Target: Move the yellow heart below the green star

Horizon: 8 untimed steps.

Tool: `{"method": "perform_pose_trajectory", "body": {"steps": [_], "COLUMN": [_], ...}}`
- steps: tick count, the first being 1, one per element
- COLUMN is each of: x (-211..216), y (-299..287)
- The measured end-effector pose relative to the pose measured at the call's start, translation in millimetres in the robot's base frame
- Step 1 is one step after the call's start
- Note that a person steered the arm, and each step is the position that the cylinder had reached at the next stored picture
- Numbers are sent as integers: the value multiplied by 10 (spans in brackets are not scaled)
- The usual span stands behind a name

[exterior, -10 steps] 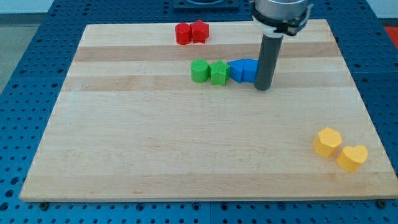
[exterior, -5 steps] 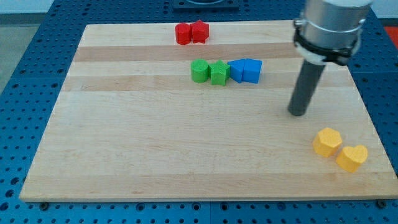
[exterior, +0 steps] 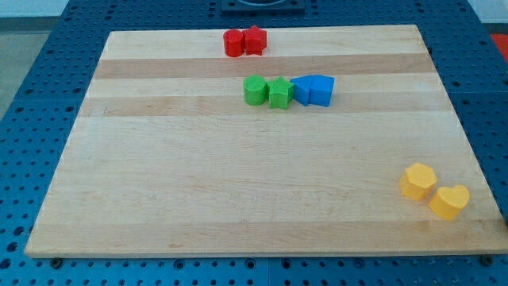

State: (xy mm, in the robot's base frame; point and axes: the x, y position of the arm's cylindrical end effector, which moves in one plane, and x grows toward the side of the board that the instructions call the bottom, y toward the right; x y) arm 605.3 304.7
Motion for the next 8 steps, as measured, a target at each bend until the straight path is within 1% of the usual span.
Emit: {"method": "perform_pose_trajectory", "body": {"steps": [1,3,5,7,8], "x": [11,-363,-603,-618,-643], "y": [-259,-762,-1278,-2039,-2266]}}
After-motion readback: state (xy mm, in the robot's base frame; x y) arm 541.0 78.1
